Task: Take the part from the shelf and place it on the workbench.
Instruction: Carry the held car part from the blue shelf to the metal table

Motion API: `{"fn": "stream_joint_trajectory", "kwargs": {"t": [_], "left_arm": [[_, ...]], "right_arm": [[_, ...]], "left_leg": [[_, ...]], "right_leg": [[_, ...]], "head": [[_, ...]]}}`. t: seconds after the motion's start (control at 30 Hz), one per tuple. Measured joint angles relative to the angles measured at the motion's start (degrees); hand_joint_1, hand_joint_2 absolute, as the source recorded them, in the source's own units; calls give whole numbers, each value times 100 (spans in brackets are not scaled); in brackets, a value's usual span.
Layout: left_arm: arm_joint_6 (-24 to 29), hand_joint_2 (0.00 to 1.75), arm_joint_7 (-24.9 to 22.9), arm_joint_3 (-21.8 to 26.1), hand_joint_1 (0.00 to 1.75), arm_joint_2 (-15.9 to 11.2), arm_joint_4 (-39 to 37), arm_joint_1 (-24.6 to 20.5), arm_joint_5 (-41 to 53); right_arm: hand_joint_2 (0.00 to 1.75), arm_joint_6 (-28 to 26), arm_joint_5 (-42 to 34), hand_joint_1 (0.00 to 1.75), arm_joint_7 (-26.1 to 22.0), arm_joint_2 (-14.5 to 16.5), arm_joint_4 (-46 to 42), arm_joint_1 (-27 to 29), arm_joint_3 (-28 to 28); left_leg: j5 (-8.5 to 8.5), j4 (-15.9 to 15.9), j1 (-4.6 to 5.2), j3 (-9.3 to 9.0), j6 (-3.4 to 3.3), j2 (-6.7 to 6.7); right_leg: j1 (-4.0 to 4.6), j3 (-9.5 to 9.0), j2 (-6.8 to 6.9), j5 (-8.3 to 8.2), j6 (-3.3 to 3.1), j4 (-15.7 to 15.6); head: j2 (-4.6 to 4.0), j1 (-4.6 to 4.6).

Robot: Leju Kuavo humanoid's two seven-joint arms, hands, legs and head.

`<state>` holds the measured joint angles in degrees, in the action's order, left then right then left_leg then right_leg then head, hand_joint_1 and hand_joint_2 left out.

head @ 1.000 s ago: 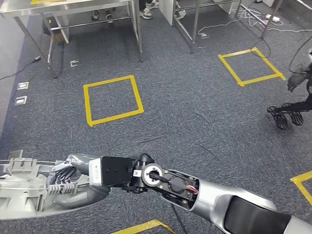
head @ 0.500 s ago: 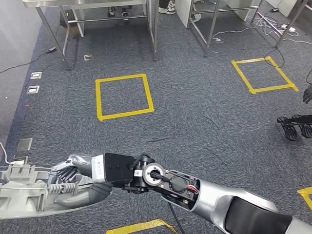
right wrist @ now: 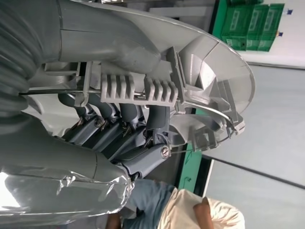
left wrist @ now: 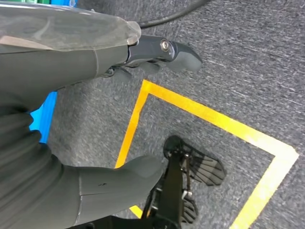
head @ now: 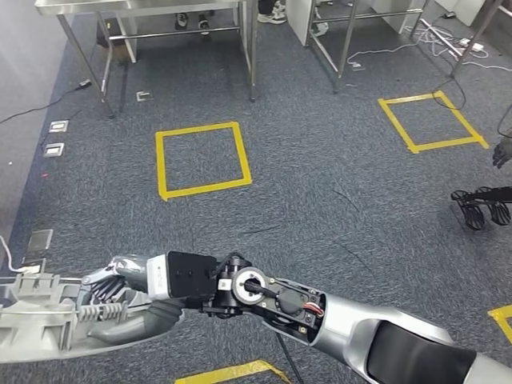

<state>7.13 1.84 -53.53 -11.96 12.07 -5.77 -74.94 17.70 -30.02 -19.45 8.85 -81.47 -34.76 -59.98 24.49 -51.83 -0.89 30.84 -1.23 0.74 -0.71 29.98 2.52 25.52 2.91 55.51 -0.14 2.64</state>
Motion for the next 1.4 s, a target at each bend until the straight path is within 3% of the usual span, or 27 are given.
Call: {"fn": "stream_joint_trajectory", "kwargs": {"t": [0.03, 0.1, 0.17, 0.2, 0.23, 0.3, 0.37, 0.47, 0.5, 0.57, 0.63, 0.7, 0.73, 0.77, 0.8, 0.87, 0.9, 0.97, 1.0, 1.07, 1.1, 1.17, 1.2, 1.23, 1.27, 1.37, 1.4], "left_arm": [[1, 175, -10, 0, 0, 1, 0, -5, 5], [2, 175, -28, 0, 0, 3, 0, -13, 20], [5, 175, -33, 0, 0, 3, 0, -13, 26], [6, 175, -33, 0, 0, 5, 0, -11, 27], [7, 175, -33, 0, 0, 8, 0, -10, 27], [11, 175, -33, 0, 0, 3, -2, -7, 28], [18, 175, -35, 0, 0, -11, -5, -10, 29], [24, 175, -37, 0, 0, -10, -7, -11, 30], [24, 175, -37, 0, 0, -9, -7, -16, 30], [24, 175, -37, 0, 0, -8, -7, -31, 31], [24, 175, -37, 0, 0, -8, -7, -29, 33], [22, 175, -37, 0, 0, -8, -7, -10, 36], [20, 175, -37, 0, 0, -10, -7, -3, 37], [19, 175, -37, 0, 0, -14, -7, 3, 38], [17, 175, -37, 0, 0, -22, -7, 7, 40], [15, 175, -37, 0, 0, -36, -8, 10, 43], [14, 175, -37, 0, 0, -38, -8, 9, 44], [11, 175, -37, 0, 0, -33, -7, 5, 45], [9, 175, -36, 0, 0, -30, -7, 7, 45], [7, 175, -35, 0, 0, -30, -7, 10, 46], [7, 175, -35, 0, 0, -30, -7, 10, 46], [7, 175, -35, 0, 0, -27, -7, 14, 47], [7, 175, -35, 0, 0, -25, -7, 18, 48], [7, 175, -35, 0, 0, -23, -7, 23, 49], [6, 175, -35, 0, 0, -22, -7, 25, 50], [-2, 175, -35, 0, 0, 3, -7, 9, 53], [-5, 175, -35, 0, 0, 11, -7, -2, 54]], "right_arm": [[175, 2, -2, 169, 2, 1, 1, -3, 0], [175, 6, -5, 169, 3, 1, 3, 5, 1], [175, 7, -5, 169, 3, 0, 8, 33, 0], [175, 8, -5, 169, 5, -1, 13, 44, -1], [175, 8, -5, 169, 7, -1, 17, 50, -1], [175, 10, -5, 169, 9, -2, 29, 54, -2], [175, 11, -8, 169, 2, -3, 39, 58, -1], [175, 10, -10, 169, 0, 0, 46, 74, 0], [175, 9, -10, 169, 3, 2, 48, 74, 0], [175, 8, -11, 169, 5, 5, 48, 71, 1], [175, 8, -12, 169, -1, 5, 49, 73, 1], [175, 1, -11, 169, -3, 5, 49, 75, 2], [175, -4, -11, 169, -2, 5, 50, 76, 2], [175, -7, -10, 169, -2, 5, 51, 76, 3], [175, -8, -10, 169, -2, 4, 52, 76, 4], [175, -7, -10, 169, -6, 4, 56, 77, 3], [175, -7, -11, 169, -8, 4, 56, 79, 3], [175, -7, -10, 169, -10, 6, 52, 71, 6], [175, -7, -9, 169, -10, 7, 49, 68, 7], [175, -5, -8, 169, -16, 7, 46, 65, 7], [175, -5, -7, 169, -23, 6, 47, 69, 7], [175, -5, 12, 169, -35, 1, 48, 81, 7], [175, -6, 35, 169, -39, -2, 49, 85, 7], [175, -9, 67, 169, -41, -4, 50, 87, 7], [175, -12, 102, 169, -43, -5, 50, 87, 7], [175, -23, 182, 169, -46, -12, 52, 94, 9], [175, -27, 198, 169, -45, -14, 51, 99, 10]], "left_leg": [[-21, 40, -21, -59, -7, -19], [-30, 59, -33, -101, 14, -47], [-11, 47, -48, -119, 56, -93], [13, 35, -67, -139, 91, -124], [48, 15, -93, -167, 135, -156], [140, -57, -147, -222, 249, -211], [218, -135, -159, -208, 356, -241], [266, -249, -172, -192, 464, -230], [250, -429, -178, -116, 483, -196], [283, -1115, -169, 298, 500, -124], [510, -1838, -146, 863, 489, -104], [668, -1992, -119, 1194, 443, -104], [589, -1785, -98, 1215, 404, -104], [356, -1414, -68, 1159, 350, -100], [0, -1002, -31, 1072, 293, -95], [-479, -493, 38, 938, 220, -89], [-549, -419, 57, 902, 203, -97], [-457, -388, 52, 797, 162, -117], [-414, -355, 43, 720, 131, -126], [-318, -315, 40, 554, 76, -139], [-252, -306, 50, 473, 53, -141], [-100, -301, 71, 287, 23, -155], [-15, -300, 83, 173, 15, -166], [74, -300, 96, 48, 12, -178], [164, -299, 110, -82, 10, -187], [423, -306, 142, -365, 36, -215], [469, -309, 137, -418, 61, -228]], "right_leg": [[-9, 102, -82, 136, 4, 199], [-27, 494, -214, 503, 7, 926], [-48, 843, -238, 670, -4, 1490], [-67, 869, -238, 574, -3, 1458], [-93, 777, -238, 364, 20, 1193], [-139, 491, -264, -25, 93, 412], [-135, 352, -294, -50, 49, 51], [-108, 284, -309, 27, -132, 100], [-106, 232, -308, 55, -171, 95], [-95, 117, -303, 117, -232, 70], [-63, 9, -298, 211, -282, 57], [-30, -144, -307, 338, -306, 52], [-20, -238, -313, 409, -309, 50], [-13, -338, -316, 487, -305, 46], [-8, -412, -315, 563, -295, 42], [9, -530, -322, 703, -250, 3], [17, -583, -325, 736, -218, -10], [23, -627, -319, 704, -143, 53], [24, -583, -311, 642, -116, 223], [25, -211, -297, 623, -91, 851], [29, 37, -295, 726, -88, 1215], [36, 491, -295, 1158, -91, 1662], [43, 627, -295, 1349, -101, 1666], [53, 699, -295, 1409, -120, 1526], [67, 721, -298, 1274, -152, 1269], [146, 708, -332, -15, -303, 335], [171, 686, -340, -301, -345, 172]], "head": [[0, 14], [1, 44], [1, 62], [1, 64], [1, 69], [0, 97], [0, 125], [1, 63], [1, 25], [1, -44], [1, -91], [1, -105], [1, -112], [0, -118], [0, -127], [0, -146], [1, -152], [1, -141], [1, -129], [1, -85], [1, -60], [1, -20], [1, -2], [1, 17], [1, 38], [0, 36], [0, 14]]}}
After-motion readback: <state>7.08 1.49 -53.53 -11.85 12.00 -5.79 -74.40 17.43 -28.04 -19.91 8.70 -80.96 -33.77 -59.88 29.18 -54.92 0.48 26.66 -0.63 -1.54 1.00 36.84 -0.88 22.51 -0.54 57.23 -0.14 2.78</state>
